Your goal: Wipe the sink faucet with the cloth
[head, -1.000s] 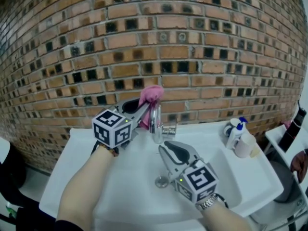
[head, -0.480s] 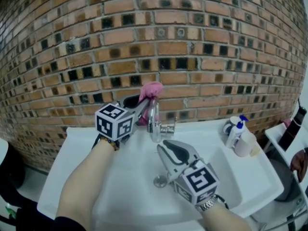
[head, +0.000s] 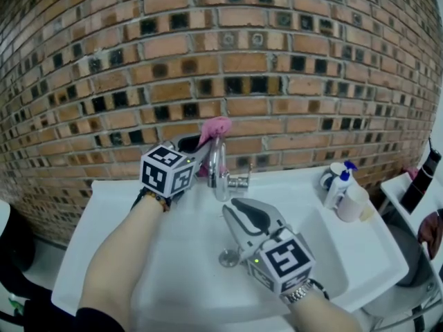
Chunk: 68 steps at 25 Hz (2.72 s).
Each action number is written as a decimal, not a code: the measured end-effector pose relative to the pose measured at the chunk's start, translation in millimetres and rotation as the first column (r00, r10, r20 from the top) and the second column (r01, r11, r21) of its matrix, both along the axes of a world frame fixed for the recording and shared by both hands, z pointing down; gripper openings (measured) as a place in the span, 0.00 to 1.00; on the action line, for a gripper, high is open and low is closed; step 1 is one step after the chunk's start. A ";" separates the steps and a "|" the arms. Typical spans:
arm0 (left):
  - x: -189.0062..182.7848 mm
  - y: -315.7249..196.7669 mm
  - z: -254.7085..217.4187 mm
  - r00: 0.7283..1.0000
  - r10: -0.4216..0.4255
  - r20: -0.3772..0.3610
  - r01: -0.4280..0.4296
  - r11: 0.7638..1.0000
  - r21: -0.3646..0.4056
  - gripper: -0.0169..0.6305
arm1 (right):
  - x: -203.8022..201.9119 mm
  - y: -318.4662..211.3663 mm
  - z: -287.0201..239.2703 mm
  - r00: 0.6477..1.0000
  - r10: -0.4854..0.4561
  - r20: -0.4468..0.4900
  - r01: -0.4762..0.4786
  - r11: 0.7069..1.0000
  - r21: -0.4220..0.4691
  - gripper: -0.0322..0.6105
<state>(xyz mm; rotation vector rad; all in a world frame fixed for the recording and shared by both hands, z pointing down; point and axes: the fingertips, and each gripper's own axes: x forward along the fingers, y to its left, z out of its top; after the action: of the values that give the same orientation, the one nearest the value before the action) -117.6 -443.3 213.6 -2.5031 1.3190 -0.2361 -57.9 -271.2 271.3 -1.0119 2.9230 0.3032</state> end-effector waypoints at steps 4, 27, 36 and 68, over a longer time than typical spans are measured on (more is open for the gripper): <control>-1.4 -5.7 12.7 1.000 -0.011 0.020 0.011 1.000 -0.019 0.14 | -0.7 -0.2 -1.0 1.000 0.002 0.000 -0.002 1.000 0.000 0.18; -3.1 -17.5 79.8 0.991 0.002 0.136 0.019 0.989 -0.148 0.14 | -0.6 -2.9 2.7 1.000 0.006 -0.009 -0.006 1.000 -0.011 0.18; -5.3 -17.7 90.7 0.989 -0.011 0.149 0.034 0.987 -0.154 0.14 | 1.0 -5.4 6.6 1.000 0.012 -0.017 -0.012 1.000 -0.017 0.18; -20.2 -9.8 185.4 0.977 -0.056 0.208 0.124 0.936 -0.331 0.14 | 1.2 -11.5 12.8 0.999 0.028 -0.039 -0.029 0.999 -0.037 0.18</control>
<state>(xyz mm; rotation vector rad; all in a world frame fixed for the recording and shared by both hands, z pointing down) -137.7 -453.1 399.0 -2.6088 1.4143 -0.7745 -56.8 -282.8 284.1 -1.0653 2.9616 0.2729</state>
